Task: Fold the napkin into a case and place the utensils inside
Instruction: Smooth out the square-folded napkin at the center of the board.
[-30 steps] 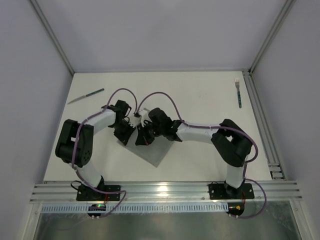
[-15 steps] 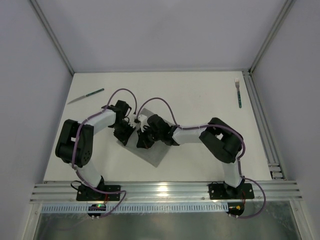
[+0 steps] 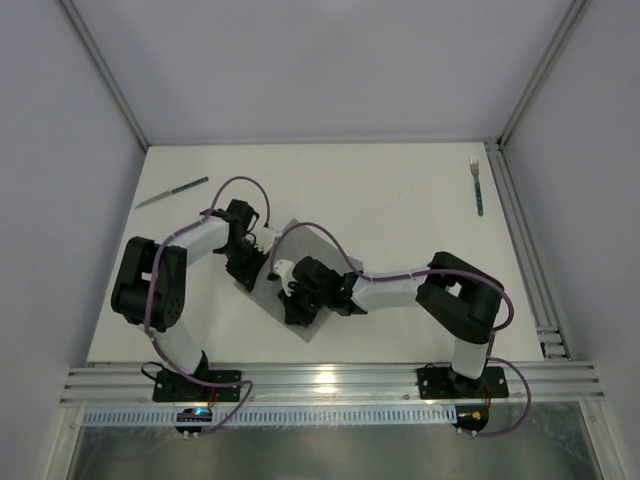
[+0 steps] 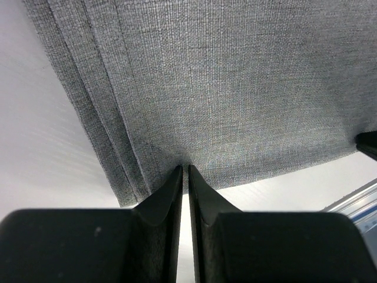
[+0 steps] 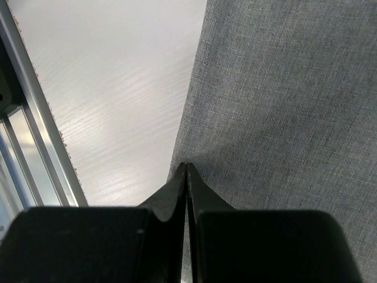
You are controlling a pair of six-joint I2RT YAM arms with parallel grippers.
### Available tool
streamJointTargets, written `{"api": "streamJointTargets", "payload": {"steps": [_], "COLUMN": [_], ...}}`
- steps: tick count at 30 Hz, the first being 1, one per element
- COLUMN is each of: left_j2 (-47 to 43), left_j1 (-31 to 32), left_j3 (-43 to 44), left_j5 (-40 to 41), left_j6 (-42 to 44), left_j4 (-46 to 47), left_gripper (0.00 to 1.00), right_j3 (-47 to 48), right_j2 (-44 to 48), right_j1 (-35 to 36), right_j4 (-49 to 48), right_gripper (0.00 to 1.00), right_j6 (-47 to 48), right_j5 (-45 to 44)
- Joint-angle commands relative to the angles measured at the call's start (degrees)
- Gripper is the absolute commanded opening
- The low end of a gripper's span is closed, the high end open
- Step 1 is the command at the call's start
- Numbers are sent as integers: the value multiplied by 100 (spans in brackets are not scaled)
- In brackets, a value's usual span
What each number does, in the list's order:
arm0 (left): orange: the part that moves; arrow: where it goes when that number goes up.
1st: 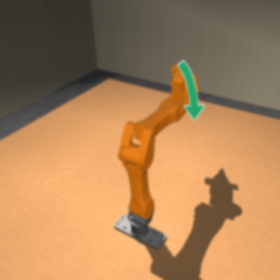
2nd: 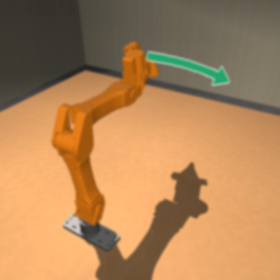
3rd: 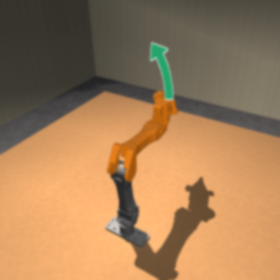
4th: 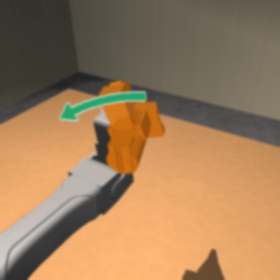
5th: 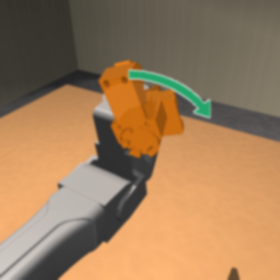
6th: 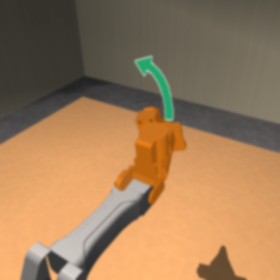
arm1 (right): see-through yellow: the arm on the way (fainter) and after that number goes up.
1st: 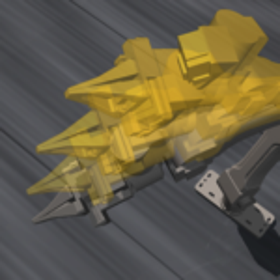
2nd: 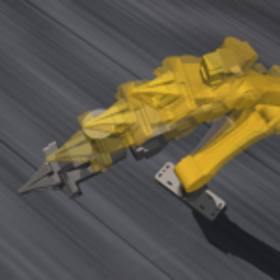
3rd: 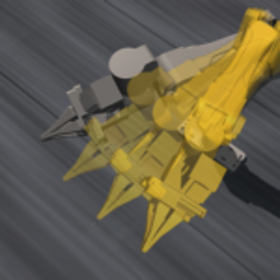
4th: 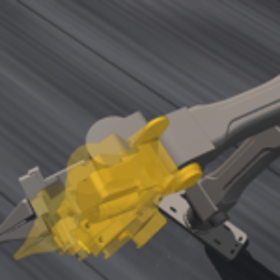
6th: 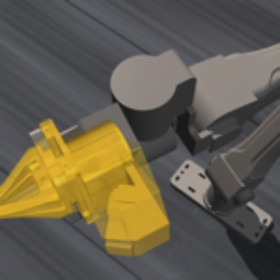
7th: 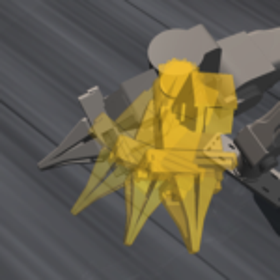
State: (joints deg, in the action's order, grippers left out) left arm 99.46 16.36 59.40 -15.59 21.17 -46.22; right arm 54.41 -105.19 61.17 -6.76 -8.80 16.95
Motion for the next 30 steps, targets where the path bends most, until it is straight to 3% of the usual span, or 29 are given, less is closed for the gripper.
{"api": "streamJointTargets", "payload": {"steps": [1, 9, 16, 24, 30], "left_j2": [346, 311, 284, 302, 328], "left_j1": [-10, -10, -10, -19, -28], "left_j3": [-156, -174, -130, -156, -165], "left_j5": [136, 83, 83, 127, 171], "left_j6": [54, 142, 168, 168, 160], "left_j4": [482, 429, 385, 377, 403], "left_gripper": [11, 11, 11, 11, 11], "right_j3": [25, 824, 1431, 1230, 571], "right_j2": [305, 640, -107, -582, -301], "right_j1": [9, 106, 185, 448, 466], "right_j4": [430, 747, 720, 738, 720], "right_gripper": [3, 3, 3, 3, 3], "right_j6": [203, 475, 598, 643, 423], "right_j5": [-315, -948, -886, -869, -816]}}
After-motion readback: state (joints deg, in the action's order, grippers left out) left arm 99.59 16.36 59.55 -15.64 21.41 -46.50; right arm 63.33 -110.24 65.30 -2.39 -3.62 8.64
